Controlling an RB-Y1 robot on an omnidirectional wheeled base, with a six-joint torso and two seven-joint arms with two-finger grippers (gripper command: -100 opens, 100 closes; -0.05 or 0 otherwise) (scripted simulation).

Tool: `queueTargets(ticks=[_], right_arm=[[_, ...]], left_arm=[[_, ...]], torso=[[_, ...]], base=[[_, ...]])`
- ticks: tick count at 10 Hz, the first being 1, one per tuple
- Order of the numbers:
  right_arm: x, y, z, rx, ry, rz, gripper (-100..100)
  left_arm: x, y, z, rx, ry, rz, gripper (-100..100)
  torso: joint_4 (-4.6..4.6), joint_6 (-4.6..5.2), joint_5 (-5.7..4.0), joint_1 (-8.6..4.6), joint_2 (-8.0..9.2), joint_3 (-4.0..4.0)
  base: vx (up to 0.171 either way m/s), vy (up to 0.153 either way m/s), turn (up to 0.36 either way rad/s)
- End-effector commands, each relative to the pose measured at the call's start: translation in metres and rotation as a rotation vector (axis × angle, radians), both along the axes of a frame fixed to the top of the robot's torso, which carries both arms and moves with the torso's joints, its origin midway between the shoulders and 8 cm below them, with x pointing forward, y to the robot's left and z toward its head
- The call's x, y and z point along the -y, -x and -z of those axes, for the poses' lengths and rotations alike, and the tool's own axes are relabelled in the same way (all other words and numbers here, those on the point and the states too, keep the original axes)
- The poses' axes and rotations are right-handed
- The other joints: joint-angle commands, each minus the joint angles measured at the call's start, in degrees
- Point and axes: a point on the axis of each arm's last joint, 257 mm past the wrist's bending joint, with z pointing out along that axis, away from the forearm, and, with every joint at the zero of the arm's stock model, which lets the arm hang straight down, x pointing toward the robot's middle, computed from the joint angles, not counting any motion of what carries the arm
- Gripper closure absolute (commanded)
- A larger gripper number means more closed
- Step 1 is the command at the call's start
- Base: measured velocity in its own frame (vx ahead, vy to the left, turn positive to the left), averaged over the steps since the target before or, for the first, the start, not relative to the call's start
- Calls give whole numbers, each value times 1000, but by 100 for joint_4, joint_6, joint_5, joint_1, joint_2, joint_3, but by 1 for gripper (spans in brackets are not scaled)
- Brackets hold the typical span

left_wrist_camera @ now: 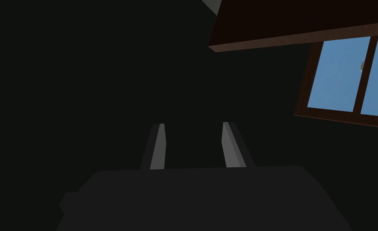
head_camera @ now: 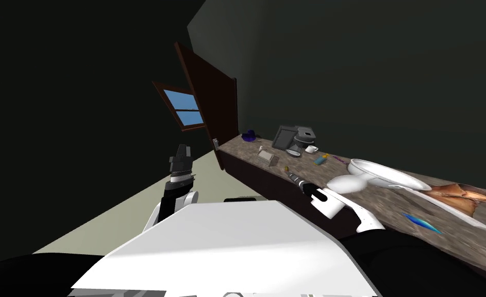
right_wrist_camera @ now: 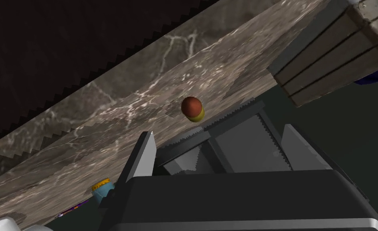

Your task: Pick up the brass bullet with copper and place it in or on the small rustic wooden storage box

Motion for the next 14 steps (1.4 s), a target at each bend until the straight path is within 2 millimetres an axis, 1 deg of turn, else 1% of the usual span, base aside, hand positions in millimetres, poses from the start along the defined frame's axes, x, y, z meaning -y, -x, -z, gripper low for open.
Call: queueTargets(ticks=[1, 3, 6, 8, 9, 10, 11, 12, 13, 14], right_arm=[[8, 3, 1, -22, 23, -3, -100], [29, 18, 12, -95, 87, -9, -100], [58, 36, 20, -193, 186, -37, -100], [71, 48, 25, -243, 226, -50, -100], [79, 58, 30, -279, 250, -59, -100], [74, 52, 27, -258, 235, -53, -100], [75, 53, 28, -261, 238, -54, 0], [80, 56, 34, -260, 238, -42, -100], [83, 58, 39, -260, 237, -36, -100], [82, 56, 36, -260, 237, -39, -100]], left_arm=[[0, 0, 0, 0, 0, 0, 0], [0, 0, 0, 0, 0, 0, 0], [0, 0, 0, 0, 0, 0, 0], [0, 0, 0, 0, 0, 0, 0], [0, 0, 0, 0, 0, 0, 0], [0, 0, 0, 0, 0, 0, 0], [0, 0, 0, 0, 0, 0, 0], [0, 0, 0, 0, 0, 0, 0], [0, 0, 0, 0, 0, 0, 0], [0, 0, 0, 0, 0, 0, 0]], torso=[[0, 0, 0, 0, 0, 0], [0, 0, 0, -2, -3, -1], [-8, -1, 1, 3, -33, -19], [-7, 0, -1, -5, -28, -17], [-6, 1, -2, -11, -21, -13], [-5, 1, -3, -8, -18, -11], [-1, 1, -2, -6, 3, 0], [4, 2, -2, -7, 20, 11], [5, 0, -4, -10, 22, 12], [4, 1, -5, -15, 18, 10]], base=[[68, 16, 22], [108, 21, 41], [160, 29, 26], [137, -1, 6], [123, 4, 4], [55, 6, 1], [11, 0, 2], [24, -5, 86], [42, -18, 99], [20, -11, 18]])
